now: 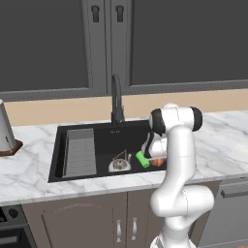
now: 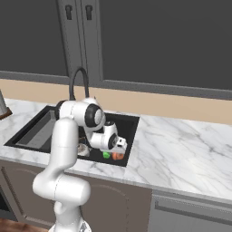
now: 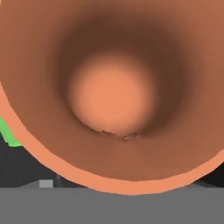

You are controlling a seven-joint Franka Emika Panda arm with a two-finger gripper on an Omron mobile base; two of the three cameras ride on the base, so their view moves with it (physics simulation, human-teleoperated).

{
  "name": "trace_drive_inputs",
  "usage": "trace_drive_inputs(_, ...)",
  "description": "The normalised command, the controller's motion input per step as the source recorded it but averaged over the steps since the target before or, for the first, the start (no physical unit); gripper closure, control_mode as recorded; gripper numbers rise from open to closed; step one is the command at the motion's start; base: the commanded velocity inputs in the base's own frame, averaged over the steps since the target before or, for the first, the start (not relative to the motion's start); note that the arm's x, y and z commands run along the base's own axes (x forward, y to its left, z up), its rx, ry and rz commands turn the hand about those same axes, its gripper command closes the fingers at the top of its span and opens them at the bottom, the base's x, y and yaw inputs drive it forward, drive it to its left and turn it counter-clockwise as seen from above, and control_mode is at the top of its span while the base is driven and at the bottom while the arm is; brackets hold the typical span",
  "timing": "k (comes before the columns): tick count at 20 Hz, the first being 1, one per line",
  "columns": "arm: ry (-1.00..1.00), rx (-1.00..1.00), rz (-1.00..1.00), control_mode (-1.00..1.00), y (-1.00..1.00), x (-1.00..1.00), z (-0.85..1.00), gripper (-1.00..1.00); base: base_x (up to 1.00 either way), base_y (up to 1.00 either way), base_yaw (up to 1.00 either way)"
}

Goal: Pick the kettle and jug and place them in the sink. Then turn on the water.

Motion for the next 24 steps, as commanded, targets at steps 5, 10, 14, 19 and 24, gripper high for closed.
trace_drive_inputs(5, 0.0, -0.03, 0.0, -1.0, 0.01, -0.16, 0.42, -1.0, 0.0, 0.0, 0.0)
trace_drive_inputs(10, -0.04, -0.03, 0.02, -1.0, 0.13, -0.23, 0.67, -1.0, 0.0, 0.0, 0.0)
trace_drive_inputs(14, -0.06, -0.01, 0.05, -1.0, 0.11, -0.29, 0.62, -1.0, 0.0, 0.0, 0.0)
trace_drive_inputs(19, -0.15, 0.0, 0.05, -1.0, 0.02, -0.43, 0.59, -1.0, 0.0, 0.0, 0.0)
trace_drive_inputs(24, -0.15, 0.0, 0.03, -1.0, 0.0, -0.36, 0.72, -1.0, 0.0, 0.0, 0.0)
